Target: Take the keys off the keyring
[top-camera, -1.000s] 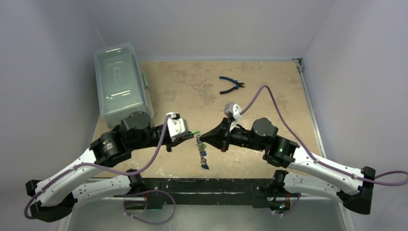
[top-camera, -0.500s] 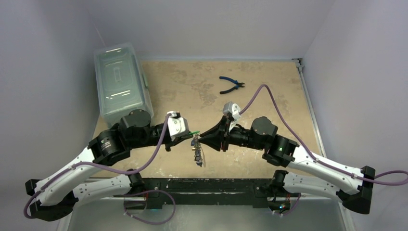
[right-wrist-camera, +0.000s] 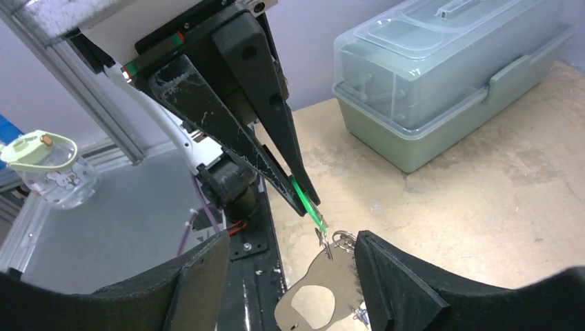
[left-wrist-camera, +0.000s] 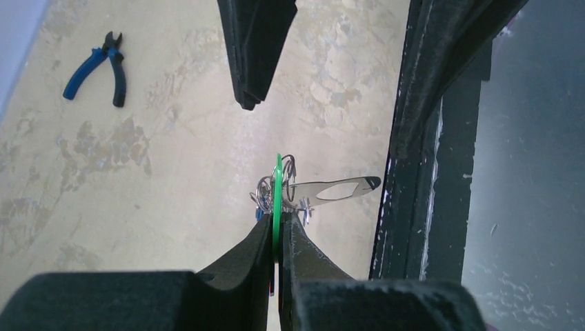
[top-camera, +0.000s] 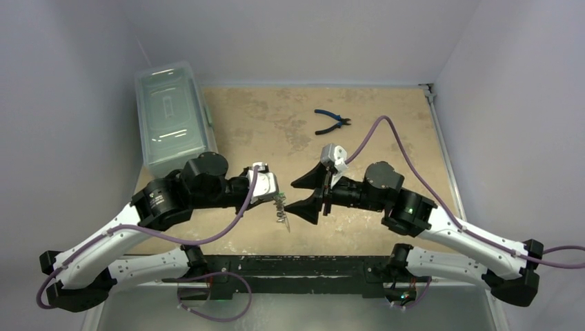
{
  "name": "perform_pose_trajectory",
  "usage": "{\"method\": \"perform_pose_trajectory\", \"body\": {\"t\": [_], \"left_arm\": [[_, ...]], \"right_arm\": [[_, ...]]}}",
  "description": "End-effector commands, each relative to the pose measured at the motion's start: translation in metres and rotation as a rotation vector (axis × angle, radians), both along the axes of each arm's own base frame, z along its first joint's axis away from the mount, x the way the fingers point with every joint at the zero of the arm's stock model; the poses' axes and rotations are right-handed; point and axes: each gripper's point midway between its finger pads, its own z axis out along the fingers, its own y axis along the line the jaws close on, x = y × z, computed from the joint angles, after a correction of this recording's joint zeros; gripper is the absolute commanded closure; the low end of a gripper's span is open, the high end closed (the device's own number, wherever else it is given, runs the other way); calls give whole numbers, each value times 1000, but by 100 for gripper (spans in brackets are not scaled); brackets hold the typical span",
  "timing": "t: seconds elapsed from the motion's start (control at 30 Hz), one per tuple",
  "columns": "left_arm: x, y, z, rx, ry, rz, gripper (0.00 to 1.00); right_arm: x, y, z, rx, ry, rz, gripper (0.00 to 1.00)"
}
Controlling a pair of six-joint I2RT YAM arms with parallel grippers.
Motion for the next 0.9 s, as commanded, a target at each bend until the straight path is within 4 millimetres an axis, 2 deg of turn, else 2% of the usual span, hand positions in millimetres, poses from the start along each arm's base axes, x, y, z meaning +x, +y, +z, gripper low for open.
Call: {"method": "perform_pose_trajectory", "body": {"t": [0.0, 0.33, 0.47, 0.73, 0.87], "left_arm": [[-5, 1, 26, -45, -49, -41, 100], [-18, -4, 29, -69, -17, -107, 100], [-20, -5, 28, -71, -8, -120, 100], [-22, -7, 27, -69, 7, -129, 100], [-21, -8, 26, -67, 13, -126, 100]], "right_arm": [[-5, 3, 14, -17, -63, 52, 30], [-5, 18, 5, -80, -79, 113, 38], [-5, 20, 4, -84, -77, 124, 44], [-7, 25, 3, -84, -75, 145, 48], [-7, 27, 2, -91, -75, 153, 55]]}}
